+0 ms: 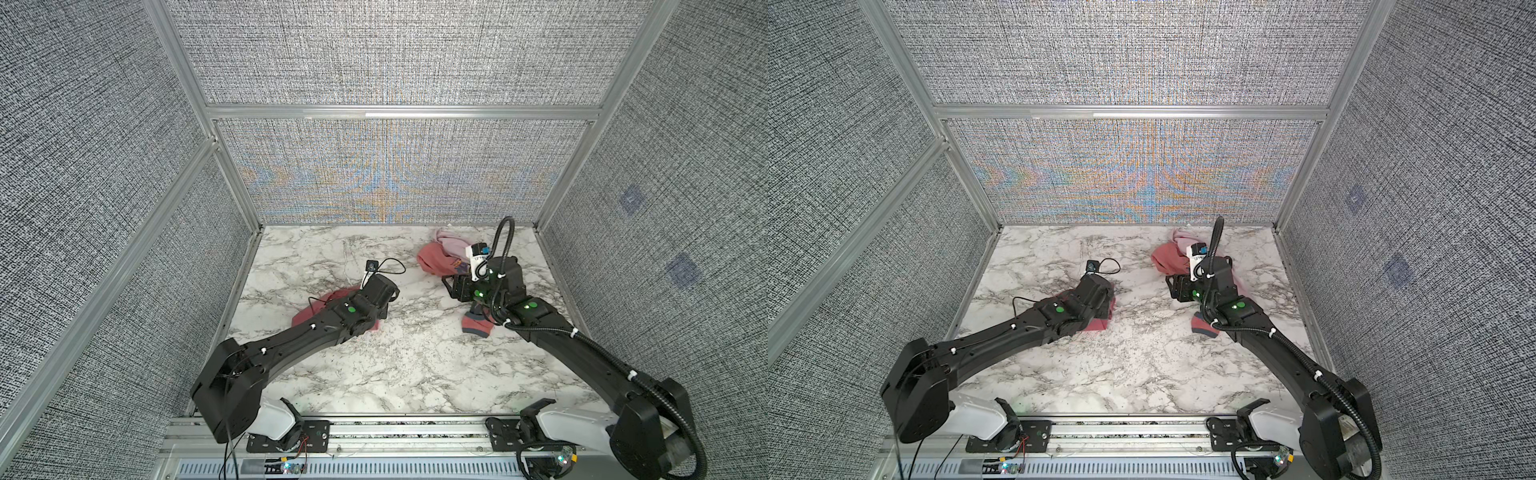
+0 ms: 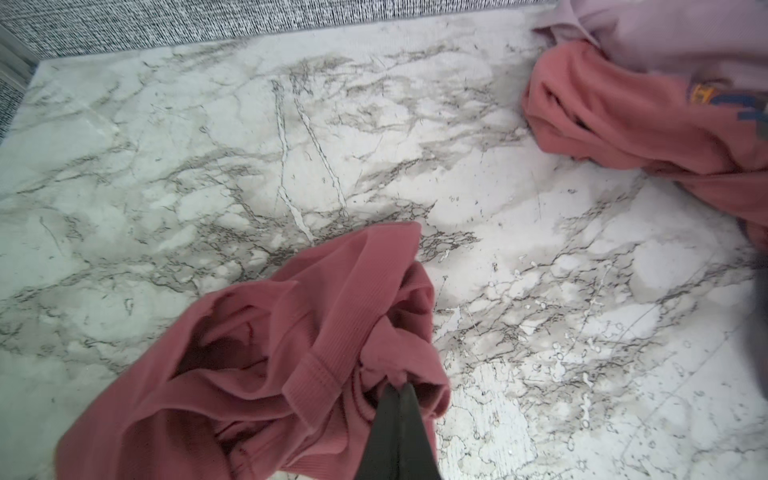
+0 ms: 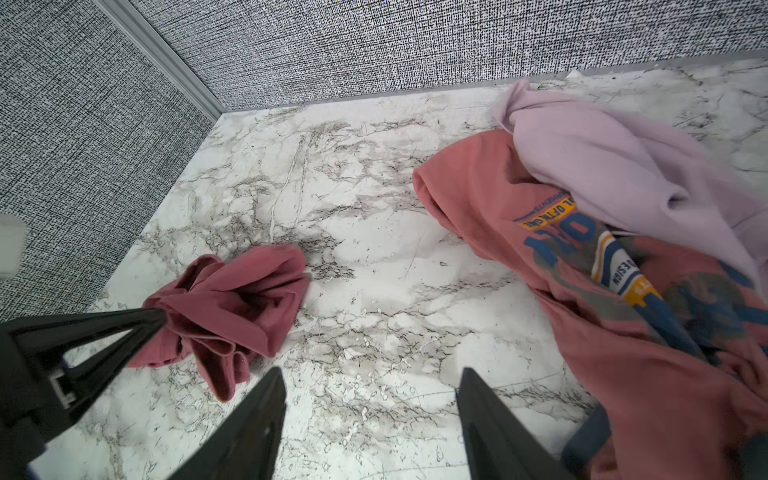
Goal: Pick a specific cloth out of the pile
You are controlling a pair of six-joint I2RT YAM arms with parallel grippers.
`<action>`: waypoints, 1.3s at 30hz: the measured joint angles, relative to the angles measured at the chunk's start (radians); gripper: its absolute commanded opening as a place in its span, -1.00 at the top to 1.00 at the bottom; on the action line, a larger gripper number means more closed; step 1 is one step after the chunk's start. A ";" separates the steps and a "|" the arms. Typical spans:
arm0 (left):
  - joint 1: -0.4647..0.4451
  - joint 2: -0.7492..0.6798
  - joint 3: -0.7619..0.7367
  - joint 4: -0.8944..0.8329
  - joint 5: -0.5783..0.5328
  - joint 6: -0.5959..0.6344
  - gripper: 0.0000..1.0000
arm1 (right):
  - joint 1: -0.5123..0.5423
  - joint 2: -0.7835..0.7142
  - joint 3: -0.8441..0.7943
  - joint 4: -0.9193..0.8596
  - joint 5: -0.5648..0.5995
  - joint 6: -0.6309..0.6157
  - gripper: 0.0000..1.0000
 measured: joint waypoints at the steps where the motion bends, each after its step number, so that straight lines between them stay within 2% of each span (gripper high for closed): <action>1: 0.002 -0.023 0.009 -0.011 -0.009 0.008 1.00 | -0.001 0.000 0.002 -0.002 0.001 0.000 -0.35; 8: 0.083 -0.209 -0.026 -0.025 -0.052 0.035 1.00 | -0.001 0.000 0.004 -0.003 0.015 0.011 -0.35; 14: 0.236 -0.316 -0.142 -0.050 -0.057 0.010 1.00 | -0.001 0.001 0.004 -0.003 0.015 0.023 -0.35; 20: 0.358 -0.316 -0.262 -0.049 -0.024 -0.058 1.00 | -0.001 0.024 0.013 -0.002 0.014 0.030 -0.35; 26: 0.440 -0.354 -0.371 -0.040 -0.003 -0.146 1.00 | -0.002 0.044 0.044 -0.002 0.002 0.026 -0.34; 31: 0.494 -0.346 -0.449 -0.013 0.037 -0.201 1.00 | -0.002 0.057 0.046 -0.002 -0.009 0.019 -0.34; 39: 0.549 -0.249 -0.539 0.097 0.109 -0.256 1.00 | -0.003 0.065 0.046 -0.002 -0.015 0.013 -0.34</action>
